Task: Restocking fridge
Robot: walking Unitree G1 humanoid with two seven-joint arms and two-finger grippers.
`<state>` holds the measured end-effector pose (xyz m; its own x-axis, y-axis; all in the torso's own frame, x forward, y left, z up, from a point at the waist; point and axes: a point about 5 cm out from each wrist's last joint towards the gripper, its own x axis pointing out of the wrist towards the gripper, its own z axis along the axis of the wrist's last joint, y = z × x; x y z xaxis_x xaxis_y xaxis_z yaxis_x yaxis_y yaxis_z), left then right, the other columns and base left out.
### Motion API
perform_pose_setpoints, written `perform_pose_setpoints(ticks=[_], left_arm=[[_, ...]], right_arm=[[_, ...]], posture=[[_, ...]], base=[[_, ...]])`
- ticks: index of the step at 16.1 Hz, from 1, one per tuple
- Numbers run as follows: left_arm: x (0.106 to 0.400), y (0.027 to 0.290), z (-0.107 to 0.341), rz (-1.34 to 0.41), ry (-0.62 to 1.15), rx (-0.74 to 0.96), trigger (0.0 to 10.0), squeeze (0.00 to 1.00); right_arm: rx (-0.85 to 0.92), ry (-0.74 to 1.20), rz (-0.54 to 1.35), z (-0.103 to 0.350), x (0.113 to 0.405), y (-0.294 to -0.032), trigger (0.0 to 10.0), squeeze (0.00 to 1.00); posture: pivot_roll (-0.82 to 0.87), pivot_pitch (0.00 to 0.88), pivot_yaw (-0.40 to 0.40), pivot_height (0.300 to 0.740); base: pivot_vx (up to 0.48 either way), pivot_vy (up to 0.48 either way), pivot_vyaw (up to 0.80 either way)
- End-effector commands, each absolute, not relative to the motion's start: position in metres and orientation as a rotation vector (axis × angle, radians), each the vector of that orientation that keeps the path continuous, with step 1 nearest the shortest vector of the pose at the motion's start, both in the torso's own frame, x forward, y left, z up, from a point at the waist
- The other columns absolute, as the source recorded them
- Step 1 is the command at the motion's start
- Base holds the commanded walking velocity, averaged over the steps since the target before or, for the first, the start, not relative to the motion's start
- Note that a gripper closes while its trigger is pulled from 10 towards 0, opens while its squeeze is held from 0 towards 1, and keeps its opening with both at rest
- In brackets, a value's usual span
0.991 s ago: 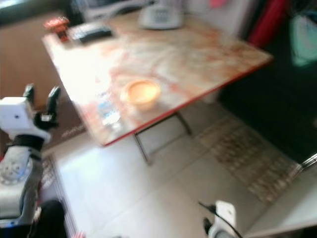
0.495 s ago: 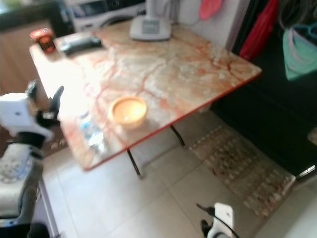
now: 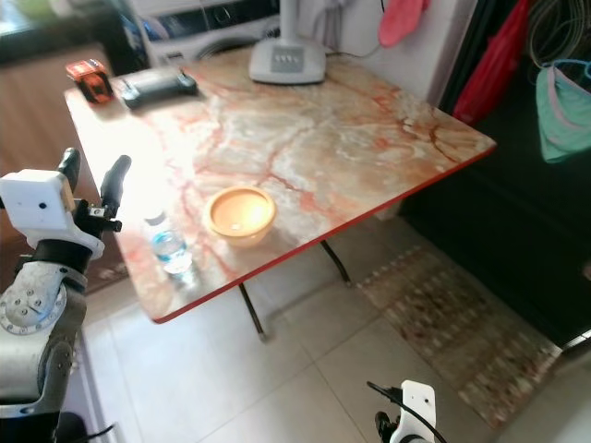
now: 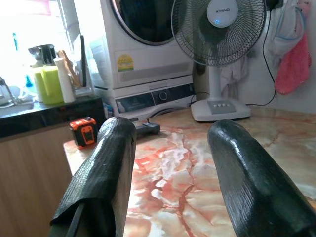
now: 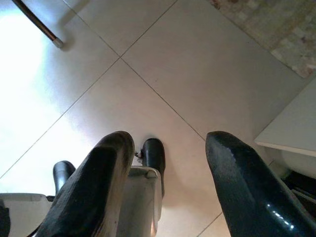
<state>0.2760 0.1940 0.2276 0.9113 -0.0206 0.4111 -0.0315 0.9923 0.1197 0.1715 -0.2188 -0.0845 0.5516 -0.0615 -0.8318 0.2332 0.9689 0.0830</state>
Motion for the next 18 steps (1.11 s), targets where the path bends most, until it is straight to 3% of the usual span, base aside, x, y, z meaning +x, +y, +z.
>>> perform_pose_setpoints(ticks=[1,6,8,11,13,18], left_arm=[[0.277,0.188,0.246,-0.033,-0.438,0.164,10.0,0.0],[0.289,0.189,0.276,-0.049,-0.326,0.146,10.0,0.0],[0.3,0.201,0.274,-0.115,-0.078,0.164,10.0,0.0],[0.305,0.208,0.256,-0.182,0.109,0.104,10.0,0.0],[0.31,0.203,0.258,-0.228,0.134,0.026,10.0,0.0],[0.318,0.197,0.259,-0.366,0.254,0.055,10.0,0.0]], right_arm=[[0.19,0.985,-0.182,-0.085,0.169,-0.221,10.0,0.0],[0.19,0.987,-0.176,-0.086,0.169,-0.219,10.0,0.0],[0.181,0.99,-0.164,-0.085,0.17,-0.218,10.0,0.0],[0.19,0.983,-0.162,-0.085,0.171,-0.216,10.0,0.0],[0.19,0.983,-0.16,-0.085,0.172,-0.216,10.0,0.0],[0.179,0.984,-0.153,-0.085,0.173,-0.216,10.0,0.0]], posture=[[0.15,0.079,0.013,0.74],[0.17,0.077,0.009,0.74],[0.18,0.071,0.007,0.74],[0.18,0.066,0.013,0.74],[0.19,0.066,0.01,0.74],[0.18,0.063,0.023,0.74]], base=[[0.0,0.0,0.0],[0.0,0.0,0.0],[0.0,0.0,0.0],[0.0,0.0,0.0],[0.0,0.0,0.0],[0.0,0.0,0.0]])
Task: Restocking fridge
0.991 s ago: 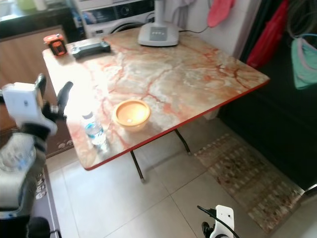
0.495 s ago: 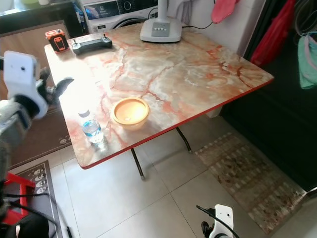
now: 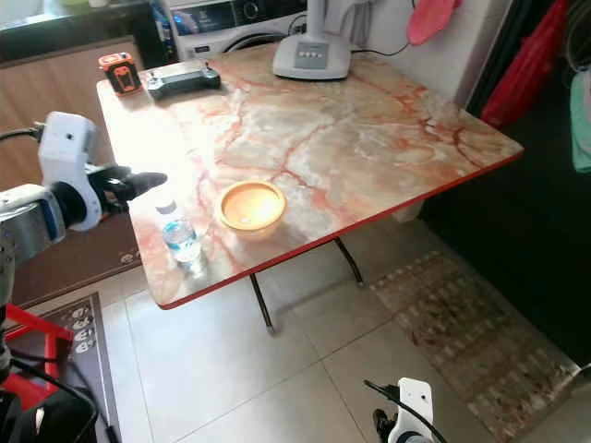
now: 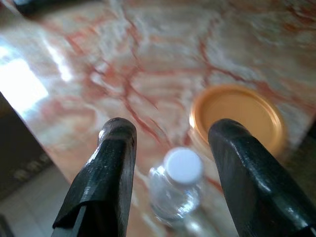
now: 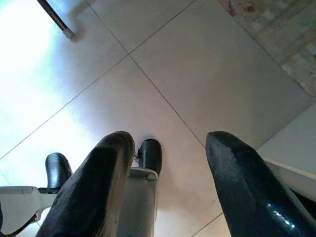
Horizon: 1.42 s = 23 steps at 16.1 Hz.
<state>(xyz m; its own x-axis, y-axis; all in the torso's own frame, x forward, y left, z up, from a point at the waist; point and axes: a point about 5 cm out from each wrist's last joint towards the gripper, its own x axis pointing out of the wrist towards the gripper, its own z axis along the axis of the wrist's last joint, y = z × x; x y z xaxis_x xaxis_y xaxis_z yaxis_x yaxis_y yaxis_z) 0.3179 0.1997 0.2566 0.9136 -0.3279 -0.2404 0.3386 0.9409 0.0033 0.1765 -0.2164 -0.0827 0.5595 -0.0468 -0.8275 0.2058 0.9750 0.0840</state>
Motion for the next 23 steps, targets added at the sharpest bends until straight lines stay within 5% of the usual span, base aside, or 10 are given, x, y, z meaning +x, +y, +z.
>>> perform_pose_setpoints(ticks=[1,8,9,10,11,12,23], left_arm=[[0.319,0.198,0.258,-0.377,0.283,0.06,10.0,0.0],[0.327,0.204,0.256,-0.404,0.321,0.213,10.0,0.0],[0.33,0.204,0.258,-0.409,0.307,0.206,10.0,0.63],[0.332,0.204,0.262,-0.404,0.296,0.176,10.0,1.0],[0.334,0.204,0.264,-0.411,0.288,0.158,10.0,1.0],[0.337,0.205,0.266,-0.421,0.288,0.146,10.0,0.0],[0.354,0.208,0.25,-0.514,0.374,0.231,10.0,0.0]], right_arm=[[0.177,0.985,-0.15,-0.085,0.173,-0.216,10.0,0.0],[0.096,1.005,-0.084,-0.084,0.174,-0.217,10.0,0.0],[0.085,1.006,-0.075,-0.084,0.175,-0.217,10.0,0.0],[0.065,1.011,-0.054,-0.083,0.175,-0.217,10.0,0.0],[0.049,1.014,-0.036,-0.083,0.175,-0.217,10.0,0.0],[0.045,1.015,-0.032,-0.083,0.176,-0.217,10.0,0.0],[0.064,1.013,-0.066,-0.083,0.174,-0.219,10.0,0.0]], posture=[[0.18,0.062,0.022,0.74],[0.17,0.064,0.018,0.74],[0.17,0.062,0.017,0.74],[0.17,0.06,0.017,0.74],[0.17,0.061,0.013,0.74],[0.17,0.061,0.012,0.74],[0.14,0.029,0.015,0.74]], base=[[0.0,0.0,0.0],[0.0,0.0,0.0],[0.0,0.0,0.0],[0.0,0.0,0.0],[0.0,0.0,0.0],[0.0,0.0,0.0],[0.0,0.0,0.0]])
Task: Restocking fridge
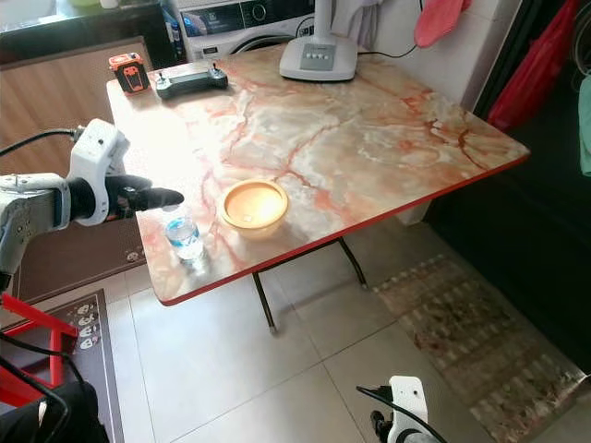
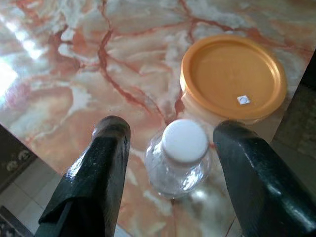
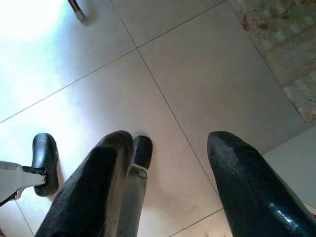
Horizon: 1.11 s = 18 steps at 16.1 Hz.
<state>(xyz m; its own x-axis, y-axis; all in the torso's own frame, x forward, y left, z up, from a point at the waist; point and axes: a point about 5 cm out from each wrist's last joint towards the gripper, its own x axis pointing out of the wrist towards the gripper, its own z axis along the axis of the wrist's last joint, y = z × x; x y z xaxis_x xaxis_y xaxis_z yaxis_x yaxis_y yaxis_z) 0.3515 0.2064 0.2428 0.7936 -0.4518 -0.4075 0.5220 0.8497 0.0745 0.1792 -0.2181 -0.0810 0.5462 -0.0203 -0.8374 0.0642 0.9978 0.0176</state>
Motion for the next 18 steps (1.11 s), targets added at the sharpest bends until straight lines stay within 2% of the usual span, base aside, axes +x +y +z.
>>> perform_pose_setpoints(ticks=[1,15,16,17,18], left_arm=[[0.354,0.208,0.247,-0.518,0.382,0.239,10.0,0.0],[0.356,0.196,0.235,-0.591,0.388,0.164,10.0,0.0],[0.355,0.197,0.234,-0.589,0.393,0.171,9.5,0.0],[0.355,0.198,0.231,-0.578,0.403,0.18,7.8,0.0],[0.355,0.198,0.23,-0.576,0.405,0.18,7.5,0.0]], right_arm=[[0.064,1.013,-0.067,-0.083,0.174,-0.219,10.0,0.0],[0.058,1.017,-0.073,-0.083,0.172,-0.222,10.0,0.0],[0.06,1.018,-0.074,-0.084,0.172,-0.222,10.0,0.0],[0.06,1.019,-0.074,-0.084,0.172,-0.223,10.0,0.0],[0.06,1.019,-0.074,-0.084,0.172,-0.223,10.0,0.0]], posture=[[0.14,0.03,0.015,0.74],[0.13,0.055,0.006,0.74],[0.13,0.056,0.007,0.74],[0.13,0.059,0.006,0.74],[0.13,0.059,0.006,0.74]], base=[[0.0,0.0,0.0],[0.0,0.0,0.0],[0.0,0.0,0.0],[0.0,0.0,0.0],[0.0,0.0,0.0]])
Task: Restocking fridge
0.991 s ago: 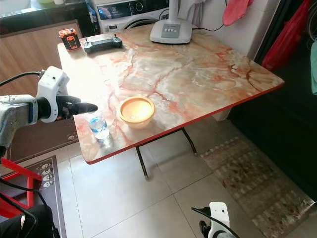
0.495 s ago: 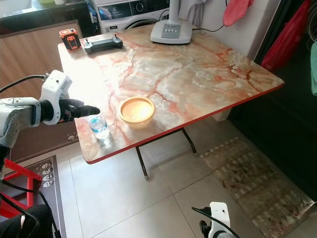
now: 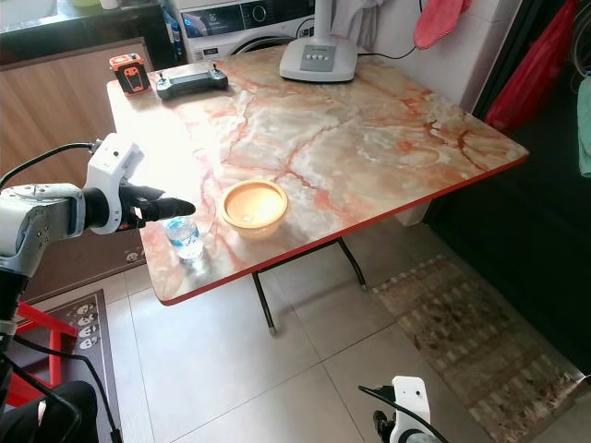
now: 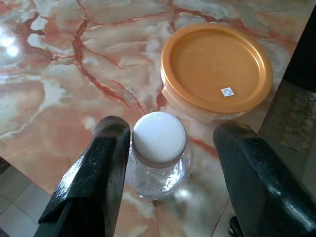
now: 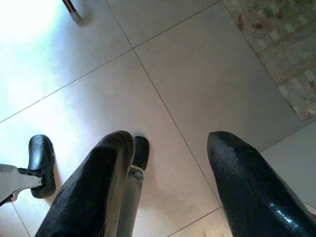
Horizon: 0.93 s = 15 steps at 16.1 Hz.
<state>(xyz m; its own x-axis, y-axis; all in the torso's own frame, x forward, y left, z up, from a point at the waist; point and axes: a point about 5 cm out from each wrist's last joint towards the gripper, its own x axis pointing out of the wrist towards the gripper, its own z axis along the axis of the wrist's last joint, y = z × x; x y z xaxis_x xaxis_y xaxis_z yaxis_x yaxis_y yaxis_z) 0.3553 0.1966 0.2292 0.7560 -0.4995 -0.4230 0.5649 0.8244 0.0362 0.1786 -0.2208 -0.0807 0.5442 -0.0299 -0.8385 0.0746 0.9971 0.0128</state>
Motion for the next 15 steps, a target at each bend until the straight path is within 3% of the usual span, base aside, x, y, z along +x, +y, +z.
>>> perform_pose_setpoints(ticks=[1,6,8,9,15], left_arm=[[0.3557,0.1992,0.23,-0.564,0.412,0.173,6.7,0.0],[0.3559,0.2002,0.2276,-0.557,0.414,0.176,6.4,0.0],[0.3564,0.2008,0.227,-0.552,0.413,0.174,4.0,0.0],[0.3567,0.2009,0.227,-0.547,0.413,0.172,0.0,0.0],[0.3559,0.2041,0.2255,-0.53,0.423,0.179,0.0,0.0]], right_arm=[[0.06,1.02,-0.073,-0.0836,0.1719,-0.2228,10.0,0.0],[0.06,1.021,-0.074,-0.0837,0.1718,-0.2227,10.0,0.0],[0.06,1.022,-0.076,-0.0837,0.1716,-0.223,10.0,0.0],[0.061,1.022,-0.077,-0.0837,0.1716,-0.2232,10.0,0.0],[0.063,1.024,-0.074,-0.0837,0.1716,-0.223,10.0,0.0]], posture=[[0.13,0.064,0.005,0.74],[0.13,0.069,0.004,0.74],[0.13,0.069,0.003,0.74],[0.13,0.072,0.002,0.74],[0.13,0.076,0.002,0.74]], base=[[0.0,0.0,0.0],[0.0,0.0,0.0],[0.0,0.0,0.0],[0.0,0.0,0.0],[0.0,0.0,0.0]])
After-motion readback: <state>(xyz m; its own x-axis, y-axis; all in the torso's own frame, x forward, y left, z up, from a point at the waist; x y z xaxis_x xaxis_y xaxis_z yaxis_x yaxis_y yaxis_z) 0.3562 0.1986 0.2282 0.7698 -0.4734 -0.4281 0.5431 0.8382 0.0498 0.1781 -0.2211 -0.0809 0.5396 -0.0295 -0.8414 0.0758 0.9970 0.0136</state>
